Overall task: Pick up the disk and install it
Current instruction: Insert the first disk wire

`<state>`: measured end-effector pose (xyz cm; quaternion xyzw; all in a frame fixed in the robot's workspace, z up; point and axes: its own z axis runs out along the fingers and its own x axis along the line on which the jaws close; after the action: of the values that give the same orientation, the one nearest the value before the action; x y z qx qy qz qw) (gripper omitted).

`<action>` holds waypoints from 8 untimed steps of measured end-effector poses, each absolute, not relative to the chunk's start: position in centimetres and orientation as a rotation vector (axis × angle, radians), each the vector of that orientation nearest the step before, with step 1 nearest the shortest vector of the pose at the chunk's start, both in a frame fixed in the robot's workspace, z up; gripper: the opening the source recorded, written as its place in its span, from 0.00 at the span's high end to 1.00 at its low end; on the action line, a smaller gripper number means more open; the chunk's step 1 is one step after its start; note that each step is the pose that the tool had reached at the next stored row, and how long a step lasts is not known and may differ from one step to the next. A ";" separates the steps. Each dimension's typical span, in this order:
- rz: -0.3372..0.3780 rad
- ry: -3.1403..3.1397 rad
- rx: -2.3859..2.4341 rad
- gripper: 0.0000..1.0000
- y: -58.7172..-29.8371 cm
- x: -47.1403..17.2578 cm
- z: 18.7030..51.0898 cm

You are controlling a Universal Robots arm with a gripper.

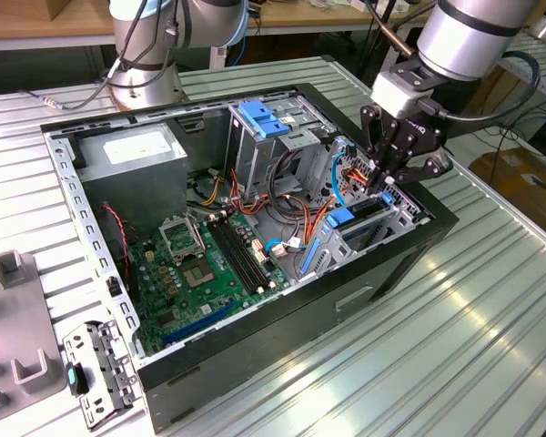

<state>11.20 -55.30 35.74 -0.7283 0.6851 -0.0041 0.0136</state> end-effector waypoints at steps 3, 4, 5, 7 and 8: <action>-0.014 2.171 -2.233 0.84 -55.3 11.2 35.4; -0.014 2.179 -2.226 0.84 -55.3 11.1 35.4; -0.014 2.179 -2.226 0.84 -55.3 11.1 35.4; -0.014 2.171 -2.233 0.84 -55.3 11.0 35.4; -0.013 2.162 -2.242 0.84 -55.4 10.9 35.4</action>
<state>10.93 -55.36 35.39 -0.7198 0.6940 -0.0043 0.0135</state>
